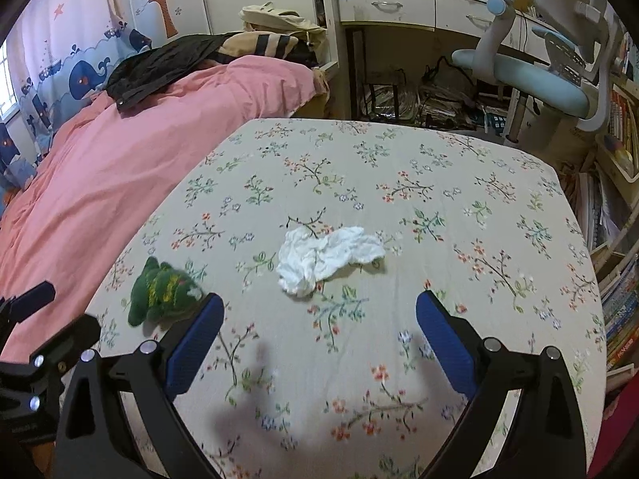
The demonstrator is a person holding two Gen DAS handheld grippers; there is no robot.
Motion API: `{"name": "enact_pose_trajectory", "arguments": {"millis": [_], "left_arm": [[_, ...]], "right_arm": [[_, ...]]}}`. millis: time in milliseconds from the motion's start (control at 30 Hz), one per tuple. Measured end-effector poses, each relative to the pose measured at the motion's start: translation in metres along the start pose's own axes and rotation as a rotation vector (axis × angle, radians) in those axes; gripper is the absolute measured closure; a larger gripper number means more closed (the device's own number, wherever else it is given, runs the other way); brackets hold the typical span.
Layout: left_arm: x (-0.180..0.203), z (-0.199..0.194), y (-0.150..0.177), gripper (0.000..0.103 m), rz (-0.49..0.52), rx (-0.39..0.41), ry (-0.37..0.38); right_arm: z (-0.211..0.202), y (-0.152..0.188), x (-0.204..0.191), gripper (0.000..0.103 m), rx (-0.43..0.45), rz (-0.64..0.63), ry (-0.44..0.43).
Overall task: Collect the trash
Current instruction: 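Grasp the white tissue with the right gripper while the left grasps the green plush toy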
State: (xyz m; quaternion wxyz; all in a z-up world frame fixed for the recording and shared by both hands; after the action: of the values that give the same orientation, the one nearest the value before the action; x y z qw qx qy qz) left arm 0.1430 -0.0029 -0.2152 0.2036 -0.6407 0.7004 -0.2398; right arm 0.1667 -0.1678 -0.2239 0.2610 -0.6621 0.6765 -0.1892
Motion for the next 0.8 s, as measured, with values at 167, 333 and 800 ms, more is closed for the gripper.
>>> {"name": "enact_pose_trajectory", "arguments": {"millis": [167,333,800], "left_arm": [[-0.004,0.008,-0.002,0.008,-0.002,-0.012,0.003],[-0.013,0.017,-0.002,0.008,-0.022,-0.039,0.019],[-0.006,0.043,-0.005,0.008,-0.007,-0.087,0.058]], "right_arm": [[0.013,-0.008,-0.001,0.012,-0.007,-0.001,-0.007],[0.022,-0.008,-0.003,0.017,-0.028,-0.006,-0.011],[0.044,-0.009,-0.001,0.035,-0.072,-0.021,-0.013]]}}
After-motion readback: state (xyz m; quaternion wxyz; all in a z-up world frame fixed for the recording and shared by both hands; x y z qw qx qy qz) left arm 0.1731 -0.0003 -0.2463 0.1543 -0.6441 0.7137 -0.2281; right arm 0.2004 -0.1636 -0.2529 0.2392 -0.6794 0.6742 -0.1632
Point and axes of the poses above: each gripper's, at about its wrist camera, not at the fingertips, and z roughly the way its jaws point, x to its right, y to its underside, the point moved 10 cm from there along z, roughly the way its jaws point, and after that the axes turned 6 degrees about -x, right-handed, at the moved point
